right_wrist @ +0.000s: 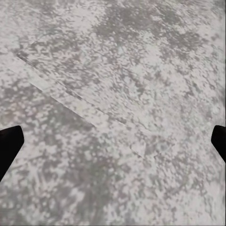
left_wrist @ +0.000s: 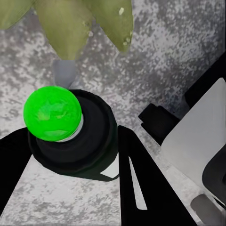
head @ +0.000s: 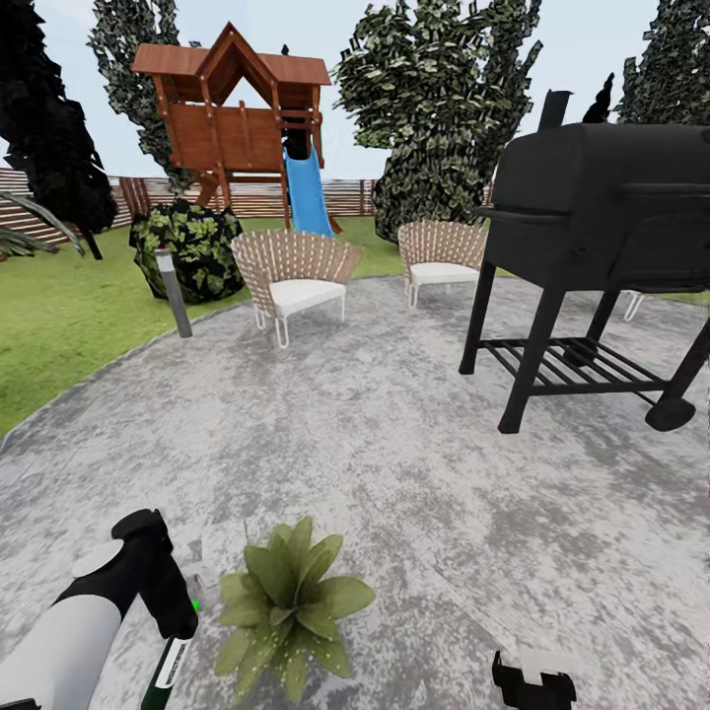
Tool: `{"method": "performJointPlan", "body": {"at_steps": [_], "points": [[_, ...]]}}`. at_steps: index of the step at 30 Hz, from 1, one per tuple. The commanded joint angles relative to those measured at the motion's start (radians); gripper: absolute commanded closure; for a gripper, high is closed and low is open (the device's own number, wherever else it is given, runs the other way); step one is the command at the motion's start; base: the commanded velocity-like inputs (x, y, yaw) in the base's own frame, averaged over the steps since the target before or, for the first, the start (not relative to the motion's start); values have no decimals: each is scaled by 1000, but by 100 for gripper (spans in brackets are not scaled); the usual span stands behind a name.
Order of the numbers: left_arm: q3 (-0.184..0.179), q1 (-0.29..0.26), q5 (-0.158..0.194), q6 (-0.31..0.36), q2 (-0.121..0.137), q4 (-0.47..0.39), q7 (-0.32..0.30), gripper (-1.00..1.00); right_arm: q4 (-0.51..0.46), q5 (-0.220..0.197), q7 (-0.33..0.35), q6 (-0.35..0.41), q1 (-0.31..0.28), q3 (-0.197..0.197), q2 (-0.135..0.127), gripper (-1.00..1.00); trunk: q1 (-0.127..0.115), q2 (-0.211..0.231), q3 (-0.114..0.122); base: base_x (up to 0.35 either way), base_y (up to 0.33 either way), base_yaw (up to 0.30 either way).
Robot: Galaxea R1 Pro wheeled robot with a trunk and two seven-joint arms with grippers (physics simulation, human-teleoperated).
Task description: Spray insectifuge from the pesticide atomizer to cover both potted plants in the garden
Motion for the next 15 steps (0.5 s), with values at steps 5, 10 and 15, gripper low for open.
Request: {"method": "performJointPlan", "body": {"at_steps": [5, 10, 15], "points": [[2, 0, -1, 3, 3, 1, -8, 100, 2, 12, -3, -2, -1, -8, -1, -100, 0, 0, -1, 50, -80, -13], [12, 4, 1, -4, 22, 13, -11, 100, 1, 11, -3, -5, -1, -9, 4, -100, 0, 0, -1, 1, -2, 0], [12, 19, -8, -5, 32, 7, -11, 100, 1, 11, -3, -4, -1, -10, 1, -100, 0, 0, 0, -77, 164, -61]]}}
